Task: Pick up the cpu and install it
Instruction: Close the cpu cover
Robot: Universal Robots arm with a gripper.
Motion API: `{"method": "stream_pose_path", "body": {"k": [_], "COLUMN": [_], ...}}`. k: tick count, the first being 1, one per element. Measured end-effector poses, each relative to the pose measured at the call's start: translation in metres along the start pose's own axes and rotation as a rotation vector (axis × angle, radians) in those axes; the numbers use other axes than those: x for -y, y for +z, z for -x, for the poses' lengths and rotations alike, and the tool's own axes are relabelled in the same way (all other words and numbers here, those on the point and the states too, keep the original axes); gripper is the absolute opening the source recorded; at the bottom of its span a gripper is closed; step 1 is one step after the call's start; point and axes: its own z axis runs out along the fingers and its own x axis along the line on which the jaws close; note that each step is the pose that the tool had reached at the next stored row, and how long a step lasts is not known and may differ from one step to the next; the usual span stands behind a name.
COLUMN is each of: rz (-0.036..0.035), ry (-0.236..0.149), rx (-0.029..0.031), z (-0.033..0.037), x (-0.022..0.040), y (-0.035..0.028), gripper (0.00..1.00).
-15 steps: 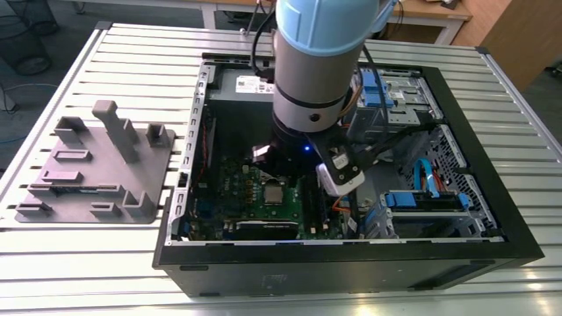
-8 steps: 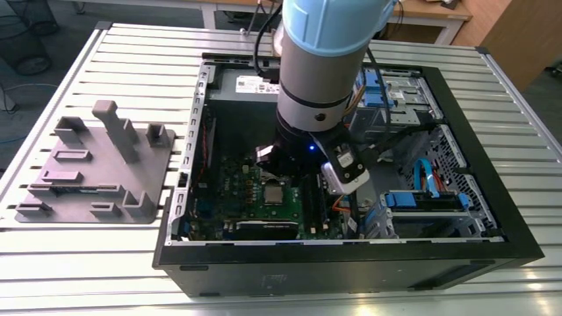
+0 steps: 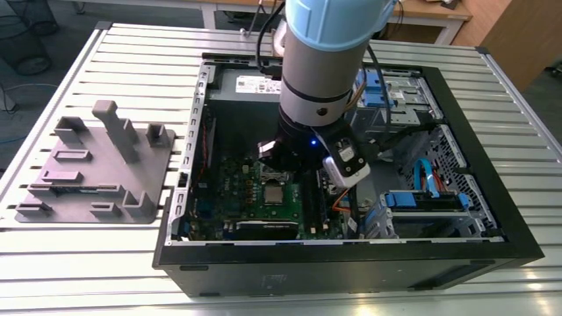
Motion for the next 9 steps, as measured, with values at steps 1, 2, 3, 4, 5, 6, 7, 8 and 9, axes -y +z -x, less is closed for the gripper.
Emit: {"method": "stream_pose_path", "body": {"k": [1,2,3,4,5,6,7,8,9], "rz": [0.0,0.0,-0.0001,-0.0001,0.0,0.0,-0.0001,-0.0001,0.0], "ry": [0.0,0.0,0.0,0.0,0.0,0.0,0.0,0.0,0.0], "rx": [0.0001,0.0001,0.0,0.0,0.0001,0.0,0.0,0.0001,0.0001], "z": [0.0012,0.0026,0.0038,0.005,0.006,0.0068,0.0077,0.0085,0.0093], "x": [-0.0006,-0.0012,-0.0021,-0.0031,-0.0043,-0.0057,-0.0072,-0.0087,-0.0104], "y": [0.0005,0.0009,0.0013,0.0016,0.002,0.0024,0.0027,0.0031,0.0035], "gripper": [0.11,0.11,0.11,0.11,0.11,0.11,0.11,0.11,0.11]}}
